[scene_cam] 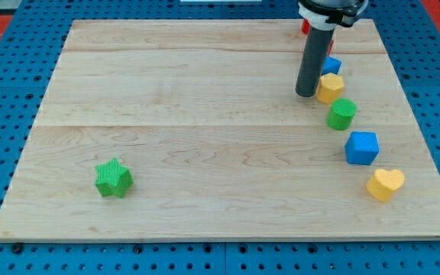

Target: Move the yellow heart slightly towards left

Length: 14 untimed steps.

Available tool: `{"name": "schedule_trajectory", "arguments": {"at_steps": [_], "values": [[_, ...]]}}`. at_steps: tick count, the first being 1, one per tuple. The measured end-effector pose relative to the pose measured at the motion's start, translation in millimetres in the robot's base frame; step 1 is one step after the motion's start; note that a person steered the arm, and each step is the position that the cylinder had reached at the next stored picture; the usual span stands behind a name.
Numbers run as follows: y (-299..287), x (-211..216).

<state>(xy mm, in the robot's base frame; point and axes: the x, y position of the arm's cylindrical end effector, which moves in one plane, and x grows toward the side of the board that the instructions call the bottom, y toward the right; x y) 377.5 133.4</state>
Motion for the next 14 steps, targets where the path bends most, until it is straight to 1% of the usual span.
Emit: {"name": "schedule_trajectory", "arguments": {"at_steps": [3,4,5,6,7,8,9,10,11,13,14], "values": [[3.1,11.8],[-32.3,57.9],[-49.1,149.5],[-43.7,228.7],[-3.6,240.5],[95.5,240.2],[145.3,217.8],[133.3,191.9],[123.5,180.1],[80.6,180.6],[80.6,180.6]]}}
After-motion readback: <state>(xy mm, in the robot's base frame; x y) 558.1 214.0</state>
